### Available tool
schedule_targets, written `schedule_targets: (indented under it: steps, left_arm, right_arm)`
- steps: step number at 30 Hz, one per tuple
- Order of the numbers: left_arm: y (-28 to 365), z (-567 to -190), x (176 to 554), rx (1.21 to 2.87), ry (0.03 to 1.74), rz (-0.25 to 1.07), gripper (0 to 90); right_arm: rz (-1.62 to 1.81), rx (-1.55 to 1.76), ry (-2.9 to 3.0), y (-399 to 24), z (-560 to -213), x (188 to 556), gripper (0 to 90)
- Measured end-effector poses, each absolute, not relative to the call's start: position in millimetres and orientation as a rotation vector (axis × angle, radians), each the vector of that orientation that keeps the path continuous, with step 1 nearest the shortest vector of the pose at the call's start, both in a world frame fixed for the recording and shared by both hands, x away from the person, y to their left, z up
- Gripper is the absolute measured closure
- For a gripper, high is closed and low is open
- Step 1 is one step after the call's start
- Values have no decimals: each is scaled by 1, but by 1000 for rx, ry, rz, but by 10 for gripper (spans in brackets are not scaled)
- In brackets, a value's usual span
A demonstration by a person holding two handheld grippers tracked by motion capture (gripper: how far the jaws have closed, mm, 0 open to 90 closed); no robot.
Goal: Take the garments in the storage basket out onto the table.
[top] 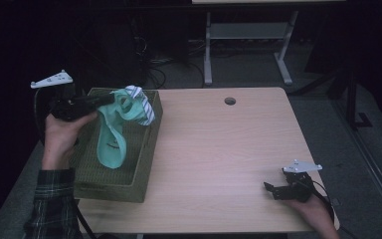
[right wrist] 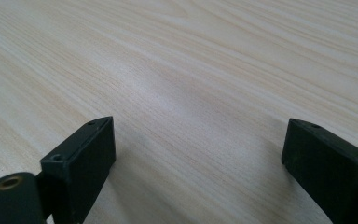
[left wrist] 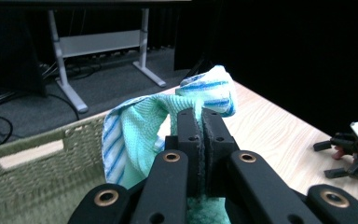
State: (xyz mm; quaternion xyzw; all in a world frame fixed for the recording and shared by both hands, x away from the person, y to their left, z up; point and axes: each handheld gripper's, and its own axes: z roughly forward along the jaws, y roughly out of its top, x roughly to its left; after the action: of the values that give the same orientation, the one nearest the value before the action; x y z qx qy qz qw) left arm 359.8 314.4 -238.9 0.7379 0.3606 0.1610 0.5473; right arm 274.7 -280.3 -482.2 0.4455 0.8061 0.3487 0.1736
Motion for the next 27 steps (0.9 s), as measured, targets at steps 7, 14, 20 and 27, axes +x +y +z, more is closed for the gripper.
schedule_targets:
  steps: [7,14,20,27]
  left_arm:
    - [302,-232,360,1745,820,369,871]
    - [287,-224,362,1748,782,359,871]
    - [274,-222,363,1745,755,343,871]
    - [257,-223,363,1752,731,325,871]
  right_arm:
    - [990,1264,2285,-280,-482,275,94]
    - [989,1263,2285,-280,-482,275,94]
    - [990,1263,2286,-280,-482,275,94]
    - [989,1263,2286,-280,-482,275,94]
